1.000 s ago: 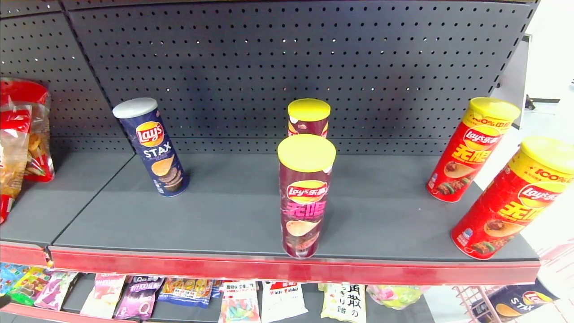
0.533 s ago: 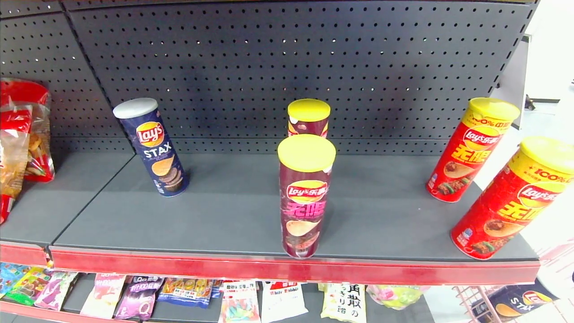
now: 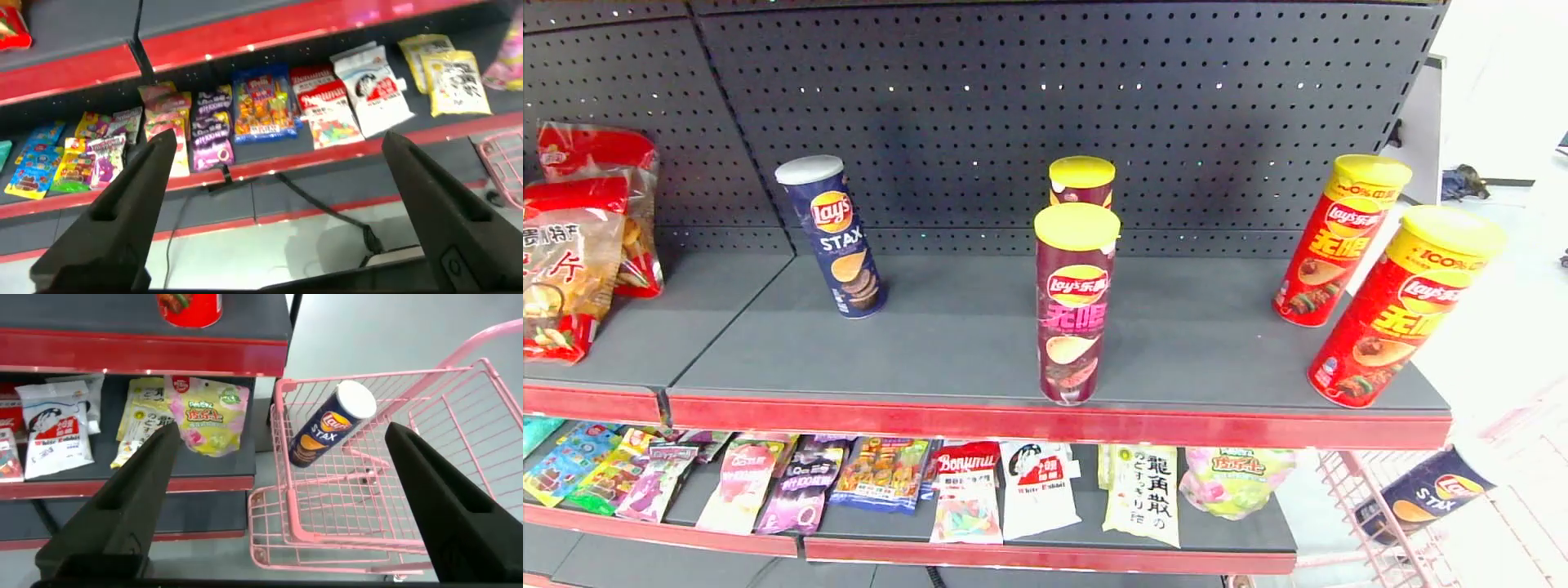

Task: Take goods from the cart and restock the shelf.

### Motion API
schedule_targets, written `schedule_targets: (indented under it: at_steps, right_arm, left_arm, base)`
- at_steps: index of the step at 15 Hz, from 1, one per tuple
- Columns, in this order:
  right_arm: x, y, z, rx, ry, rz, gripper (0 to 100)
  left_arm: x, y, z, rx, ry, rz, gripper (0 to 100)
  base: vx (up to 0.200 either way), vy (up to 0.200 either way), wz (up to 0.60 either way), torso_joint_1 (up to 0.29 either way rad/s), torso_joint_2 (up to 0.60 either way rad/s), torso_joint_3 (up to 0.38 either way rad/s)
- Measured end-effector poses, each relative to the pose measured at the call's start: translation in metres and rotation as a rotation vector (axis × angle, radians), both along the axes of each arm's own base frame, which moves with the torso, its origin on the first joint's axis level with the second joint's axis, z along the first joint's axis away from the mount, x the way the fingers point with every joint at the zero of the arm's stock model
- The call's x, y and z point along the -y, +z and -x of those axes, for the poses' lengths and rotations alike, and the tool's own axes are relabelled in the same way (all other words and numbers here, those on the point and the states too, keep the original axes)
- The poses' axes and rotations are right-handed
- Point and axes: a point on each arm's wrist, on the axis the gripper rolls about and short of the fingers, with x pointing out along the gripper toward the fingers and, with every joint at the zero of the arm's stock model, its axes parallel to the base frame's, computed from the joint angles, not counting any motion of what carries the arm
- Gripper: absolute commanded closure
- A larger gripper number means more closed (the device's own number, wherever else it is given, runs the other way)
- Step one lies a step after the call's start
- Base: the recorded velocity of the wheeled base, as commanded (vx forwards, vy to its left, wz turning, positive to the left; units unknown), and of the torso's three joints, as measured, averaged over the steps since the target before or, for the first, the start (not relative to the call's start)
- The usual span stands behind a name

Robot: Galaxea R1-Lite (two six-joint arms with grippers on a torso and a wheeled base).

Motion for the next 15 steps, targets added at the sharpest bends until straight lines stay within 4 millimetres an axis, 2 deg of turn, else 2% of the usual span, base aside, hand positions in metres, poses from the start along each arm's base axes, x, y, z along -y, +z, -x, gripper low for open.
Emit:
schedule_targets:
  at_steps: [8, 15]
  right_arm:
    - [0.000, -0.003, 0.003, 0.015, 0.006, 0.009, 0]
    - [0.000, -0.005, 0.003, 0.003, 0.011, 0.021, 0]
  left_arm:
    - [0.000, -0.006, 0.003, 0.016, -0.002, -0.002, 0]
    - [0.000, -0.018, 0.007, 0.035, -0.013, -0.028, 0]
  base:
    - [0.000, 0.000, 0.00, 0.000, 0.00, 0.000]
    - [0.000, -0.200, 0.00, 0.003, 0.00, 0.003]
